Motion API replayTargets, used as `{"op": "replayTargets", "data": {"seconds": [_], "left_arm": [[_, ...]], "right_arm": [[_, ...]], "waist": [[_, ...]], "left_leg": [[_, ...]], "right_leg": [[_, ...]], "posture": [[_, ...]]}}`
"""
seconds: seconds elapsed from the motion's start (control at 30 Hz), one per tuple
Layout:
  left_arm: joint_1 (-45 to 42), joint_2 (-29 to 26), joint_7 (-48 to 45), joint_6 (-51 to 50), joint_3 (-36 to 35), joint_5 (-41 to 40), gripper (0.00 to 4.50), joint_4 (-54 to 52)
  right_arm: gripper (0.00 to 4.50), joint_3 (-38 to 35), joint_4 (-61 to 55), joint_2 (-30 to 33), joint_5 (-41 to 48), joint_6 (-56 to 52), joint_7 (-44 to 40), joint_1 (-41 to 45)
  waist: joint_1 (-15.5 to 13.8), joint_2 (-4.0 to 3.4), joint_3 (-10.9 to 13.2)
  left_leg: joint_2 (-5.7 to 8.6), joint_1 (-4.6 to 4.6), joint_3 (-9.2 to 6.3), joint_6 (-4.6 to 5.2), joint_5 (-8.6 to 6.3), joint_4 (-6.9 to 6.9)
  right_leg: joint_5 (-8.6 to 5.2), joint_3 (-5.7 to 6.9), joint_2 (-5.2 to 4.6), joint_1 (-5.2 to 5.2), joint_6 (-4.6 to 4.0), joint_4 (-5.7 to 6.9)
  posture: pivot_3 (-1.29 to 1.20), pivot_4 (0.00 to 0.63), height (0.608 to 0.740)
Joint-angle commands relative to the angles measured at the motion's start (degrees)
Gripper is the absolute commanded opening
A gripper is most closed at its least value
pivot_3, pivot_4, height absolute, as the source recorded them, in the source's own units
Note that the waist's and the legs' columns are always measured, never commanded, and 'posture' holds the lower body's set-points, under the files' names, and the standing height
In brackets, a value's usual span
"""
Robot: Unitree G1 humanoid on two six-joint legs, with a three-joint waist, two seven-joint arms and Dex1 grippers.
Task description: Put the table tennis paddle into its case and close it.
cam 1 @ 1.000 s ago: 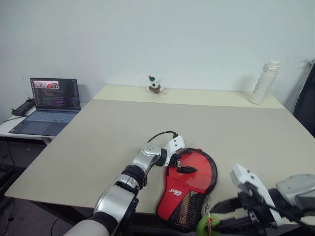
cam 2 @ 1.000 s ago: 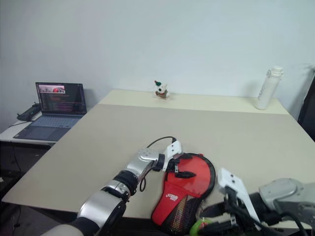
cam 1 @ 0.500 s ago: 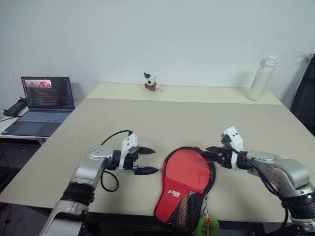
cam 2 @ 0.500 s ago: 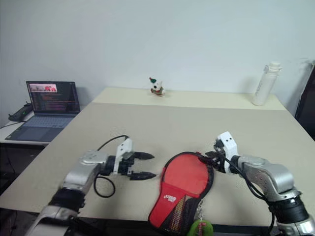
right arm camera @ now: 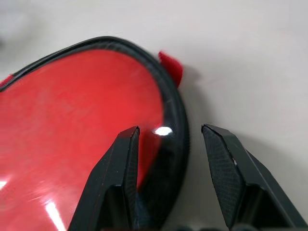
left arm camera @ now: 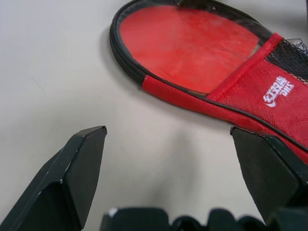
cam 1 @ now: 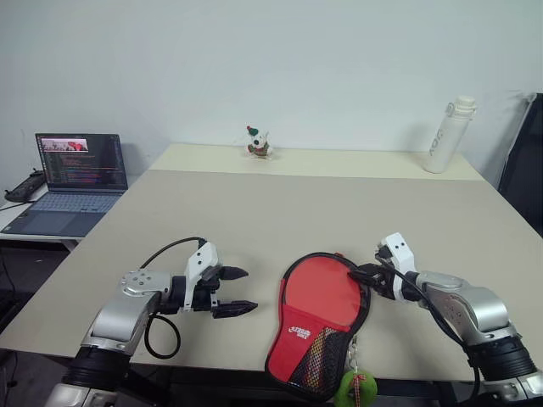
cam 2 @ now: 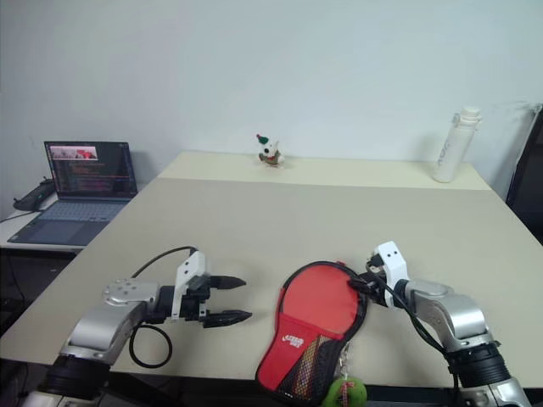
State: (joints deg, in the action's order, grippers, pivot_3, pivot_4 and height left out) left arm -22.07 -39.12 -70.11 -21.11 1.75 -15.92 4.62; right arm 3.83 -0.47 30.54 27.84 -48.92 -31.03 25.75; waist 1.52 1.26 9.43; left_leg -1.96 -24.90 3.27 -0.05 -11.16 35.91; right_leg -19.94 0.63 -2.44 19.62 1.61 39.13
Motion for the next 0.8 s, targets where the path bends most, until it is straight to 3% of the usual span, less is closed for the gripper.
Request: {"op": "replayTargets", "data": {"seconds": [0.03, 0.13, 0.17, 0.4, 0.8], "left_arm": [[0.2, -0.9, 0.6, 0.6, -1.5, -1.3, 4.50, -1.7], [0.5, -1.0, 1.0, 1.9, -1.4, -0.9, 4.50, -0.9], [0.6, -1.0, 1.1, 2.2, -1.3, -0.8, 4.50, -0.8], [1.5, -1.2, 2.0, 2.8, -1.2, -0.7, 4.50, -1.2], [2.4, -1.7, 2.6, 3.2, -0.6, -0.5, 4.50, -2.3]], "right_arm": [[1.06, 0.1, -1.6, -1.6, -0.3, -1.4, 0.1, 0.4], [0.16, 0.2, 0.6, -3.7, -1.6, -1.6, 1.4, 2.3], [0.05, 0.3, 1.2, -4.2, -2.1, -1.6, 1.5, 3.0], [0.05, 1.6, 6.4, -5.1, -5.7, 1.6, -1.7, 8.5], [0.05, 3.3, 28.2, -11.3, -12.9, 13.8, -7.2, 25.4]], "waist": [[0.0, 0.00, 0.0], [0.5, 0.00, 0.0], [0.6, 0.00, 0.0], [0.9, 0.00, 0.0], [0.4, -0.03, 0.1]], "left_leg": [[0.00, 0.00, 0.00, 0.00, 0.00, 0.00], [-0.04, 0.02, 0.03, -0.01, 0.00, -0.04], [-0.09, 0.03, 0.06, -0.01, 0.00, -0.04], [-0.56, 0.15, 0.19, -0.06, 0.03, -0.01], [-0.61, -0.02, 0.39, -0.16, 0.07, -0.05]], "right_leg": [[0.00, 0.00, 0.00, 0.00, 0.00, 0.00], [0.00, -0.03, 0.04, 0.01, 0.00, -0.02], [0.01, -0.06, 0.09, 0.02, -0.01, -0.02], [0.19, -0.09, 0.49, 0.04, -0.33, 0.01], [0.20, -0.22, 0.50, 0.53, -0.37, 0.30]], "posture": [[0.00, 0.150, 0.740], [0.00, 0.150, 0.740], [0.00, 0.150, 0.740], [0.00, 0.150, 0.740], [0.00, 0.150, 0.740]]}}
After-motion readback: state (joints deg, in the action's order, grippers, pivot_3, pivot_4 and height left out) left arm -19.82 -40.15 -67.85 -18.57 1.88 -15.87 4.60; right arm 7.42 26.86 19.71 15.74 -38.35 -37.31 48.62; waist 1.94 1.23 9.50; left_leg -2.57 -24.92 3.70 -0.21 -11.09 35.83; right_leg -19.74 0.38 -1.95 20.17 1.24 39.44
